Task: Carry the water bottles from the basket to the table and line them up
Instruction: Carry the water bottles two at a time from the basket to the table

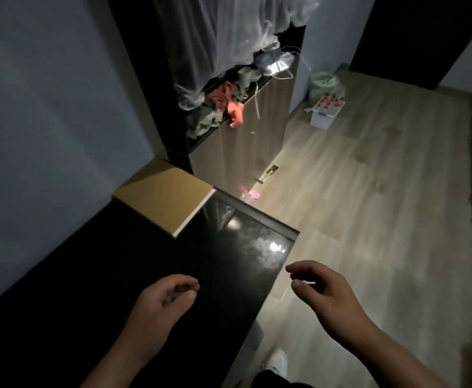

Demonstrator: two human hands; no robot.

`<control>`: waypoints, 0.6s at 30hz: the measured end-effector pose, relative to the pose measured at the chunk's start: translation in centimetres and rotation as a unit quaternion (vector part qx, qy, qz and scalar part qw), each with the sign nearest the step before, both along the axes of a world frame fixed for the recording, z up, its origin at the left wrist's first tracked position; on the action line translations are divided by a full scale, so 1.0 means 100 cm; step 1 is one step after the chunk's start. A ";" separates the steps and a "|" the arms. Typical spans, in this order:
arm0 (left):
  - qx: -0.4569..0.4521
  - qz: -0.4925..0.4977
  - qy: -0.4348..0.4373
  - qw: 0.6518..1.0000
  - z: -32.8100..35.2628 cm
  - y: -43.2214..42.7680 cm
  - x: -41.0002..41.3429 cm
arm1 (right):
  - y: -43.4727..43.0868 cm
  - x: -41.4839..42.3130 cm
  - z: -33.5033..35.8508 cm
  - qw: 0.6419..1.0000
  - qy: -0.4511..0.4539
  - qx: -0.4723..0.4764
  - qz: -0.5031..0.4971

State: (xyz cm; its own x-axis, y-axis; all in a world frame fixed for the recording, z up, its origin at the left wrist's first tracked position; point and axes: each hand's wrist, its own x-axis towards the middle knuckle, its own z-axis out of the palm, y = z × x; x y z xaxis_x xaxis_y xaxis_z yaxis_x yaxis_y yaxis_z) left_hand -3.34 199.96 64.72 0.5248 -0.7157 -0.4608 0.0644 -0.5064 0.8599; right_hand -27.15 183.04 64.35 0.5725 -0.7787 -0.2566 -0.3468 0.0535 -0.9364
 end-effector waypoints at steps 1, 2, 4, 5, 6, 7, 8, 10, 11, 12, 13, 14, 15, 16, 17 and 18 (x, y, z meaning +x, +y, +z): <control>-0.016 -0.015 -0.005 1.000 0.001 -0.023 -0.005 | -0.015 -0.008 0.001 1.000 0.001 0.001 -0.011; -0.034 -0.029 -0.008 0.999 0.002 -0.047 -0.011 | -0.030 -0.016 0.002 1.000 0.003 0.000 -0.022; -0.064 -0.048 -0.012 0.997 0.003 -0.090 -0.024 | -0.057 -0.033 0.002 0.999 0.004 0.000 -0.049; -0.078 -0.055 -0.007 0.995 0.003 -0.109 -0.031 | -0.069 -0.041 0.003 0.998 0.001 0.002 -0.064; -0.090 -0.067 -0.002 0.994 0.003 -0.127 -0.036 | -0.079 -0.049 0.004 0.997 -0.002 0.003 -0.078; -0.101 -0.083 0.003 0.991 0.002 -0.144 -0.042 | -0.087 -0.057 0.005 0.996 -0.005 0.002 -0.090; -0.109 -0.103 0.005 0.989 0.002 -0.160 -0.047 | -0.095 -0.065 0.005 0.995 -0.007 -0.003 -0.102; -0.120 -0.139 0.004 0.983 -0.001 -0.189 -0.056 | -0.109 -0.081 0.006 0.992 -0.011 -0.012 -0.124; -0.122 -0.153 -0.003 0.981 -0.003 -0.203 -0.058 | -0.116 -0.088 0.005 0.991 -0.012 -0.010 -0.136; -0.120 -0.164 -0.010 0.979 -0.007 -0.216 -0.061 | -0.124 -0.094 0.003 0.989 -0.010 -0.006 -0.148; -0.119 -0.173 -0.014 0.978 -0.010 -0.230 -0.062 | -0.132 -0.101 0.002 0.987 -0.008 -0.004 -0.158; -0.118 -0.182 -0.014 0.976 -0.013 -0.244 -0.064 | -0.141 -0.106 0.000 0.986 -0.006 -0.003 -0.167; -0.117 -0.191 -0.013 0.974 -0.015 -0.258 -0.065 | -0.150 -0.110 -0.003 0.985 -0.004 -0.002 -0.175; -0.118 -0.201 -0.012 0.972 -0.017 -0.273 -0.066 | -0.161 -0.113 -0.005 0.984 0.001 0.001 -0.181; -0.119 -0.208 -0.011 0.971 -0.018 -0.289 -0.067 | -0.173 -0.115 -0.008 0.983 0.005 0.004 -0.183; -0.120 -0.209 -0.008 0.970 -0.019 -0.306 -0.069 | -0.186 -0.116 -0.009 0.983 0.011 0.005 -0.184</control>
